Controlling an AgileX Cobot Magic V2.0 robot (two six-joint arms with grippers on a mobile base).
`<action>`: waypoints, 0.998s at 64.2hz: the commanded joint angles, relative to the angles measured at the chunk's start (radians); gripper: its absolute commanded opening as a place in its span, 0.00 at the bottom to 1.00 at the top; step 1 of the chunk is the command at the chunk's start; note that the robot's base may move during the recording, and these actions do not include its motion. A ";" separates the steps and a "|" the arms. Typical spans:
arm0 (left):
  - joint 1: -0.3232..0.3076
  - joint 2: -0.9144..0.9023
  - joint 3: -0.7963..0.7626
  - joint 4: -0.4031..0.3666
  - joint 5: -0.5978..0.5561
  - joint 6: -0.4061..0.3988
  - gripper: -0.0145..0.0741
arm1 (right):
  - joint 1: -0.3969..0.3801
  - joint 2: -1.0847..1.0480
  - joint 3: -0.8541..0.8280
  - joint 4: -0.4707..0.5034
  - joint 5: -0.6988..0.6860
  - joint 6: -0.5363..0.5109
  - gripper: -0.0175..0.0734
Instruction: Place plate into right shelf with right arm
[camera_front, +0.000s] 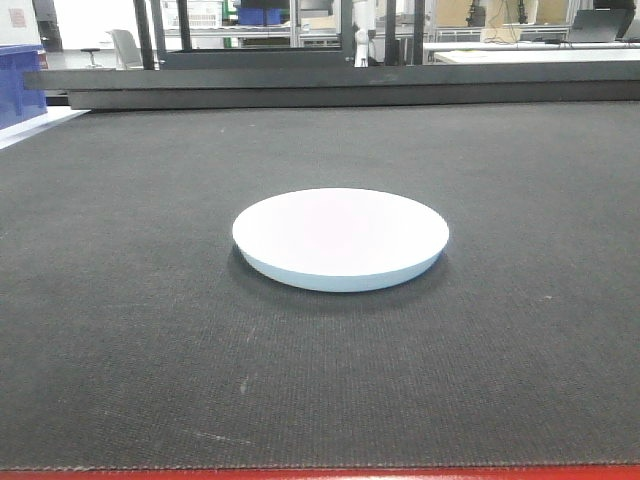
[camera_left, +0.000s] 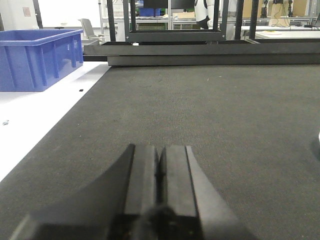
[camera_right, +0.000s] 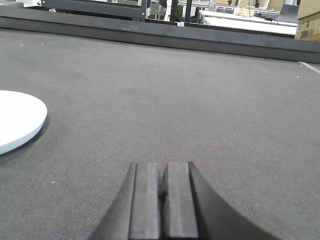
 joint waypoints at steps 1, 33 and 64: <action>-0.007 -0.012 0.008 -0.002 -0.089 -0.002 0.11 | 0.000 -0.014 -0.007 -0.002 -0.092 -0.001 0.25; -0.007 -0.012 0.008 -0.002 -0.089 -0.002 0.11 | 0.000 -0.014 -0.007 -0.002 -0.092 -0.001 0.25; -0.007 -0.012 0.008 -0.002 -0.089 -0.002 0.11 | 0.000 0.116 -0.315 -0.001 0.111 0.057 0.29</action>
